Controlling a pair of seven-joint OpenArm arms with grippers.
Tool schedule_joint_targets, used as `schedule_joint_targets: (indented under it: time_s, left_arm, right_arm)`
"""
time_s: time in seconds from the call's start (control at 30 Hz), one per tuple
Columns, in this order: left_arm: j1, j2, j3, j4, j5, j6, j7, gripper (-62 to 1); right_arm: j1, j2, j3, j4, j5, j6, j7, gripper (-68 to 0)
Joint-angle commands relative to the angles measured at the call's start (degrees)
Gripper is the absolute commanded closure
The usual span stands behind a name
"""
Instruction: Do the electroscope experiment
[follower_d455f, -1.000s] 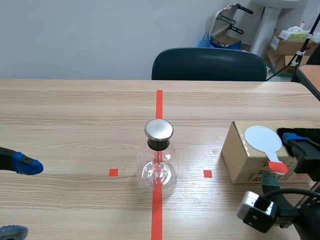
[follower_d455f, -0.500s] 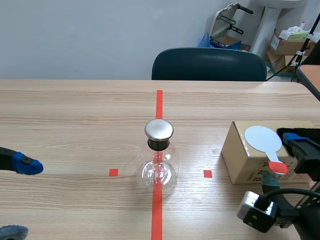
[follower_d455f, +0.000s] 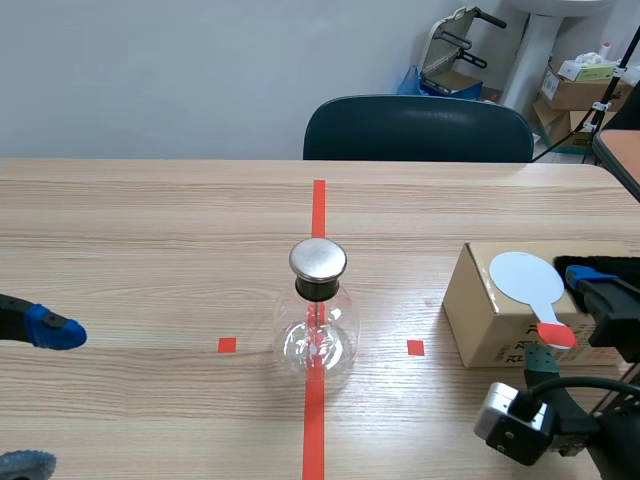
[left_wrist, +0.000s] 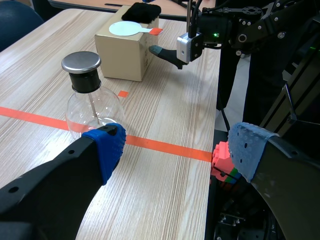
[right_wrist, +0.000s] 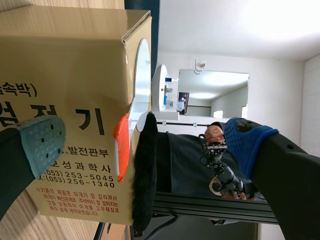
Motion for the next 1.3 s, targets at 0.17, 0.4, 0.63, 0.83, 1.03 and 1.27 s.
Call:
schedule_joint_targets:
  time_s: [0.17,0.4,0.63,0.83,1.03,1.27]
  left_arm:
    - [0.1,0.8,-0.2,0.9,-0.1,-0.3,-0.3,-45.0]
    - [0.1,0.9,-0.2,0.5,-0.2,0.2,-0.4,-44.9]
    - [0.1,2.5,-0.2,0.5,-0.2,1.3,1.5,-30.4]
    - [0.1,6.1,-0.3,-1.9,-0.6,2.8,4.7,-25.9]
    - [0.1,8.5,-3.5,-4.7,-8.9,5.5,10.1,-25.9]
    - [0.1,11.9,-9.4,-8.3,-18.7,8.2,14.8,-25.9]
  right_arm:
    - [0.0,0.7,-0.3,0.7,0.3,-0.6,0.0,-67.9]
    - [0.0,0.7,-0.3,0.7,0.3,-0.6,0.0,-67.9]
    - [0.0,0.7,-0.3,0.7,0.4,-0.6,-0.1,-67.9]
    - [-2.2,0.8,-0.3,0.9,0.4,-0.7,-0.1,-67.9]
    - [-10.1,1.3,-0.3,5.2,5.9,-0.8,3.4,-67.9]
    - [-24.2,7.0,-0.3,20.5,22.0,9.1,10.6,-67.9]
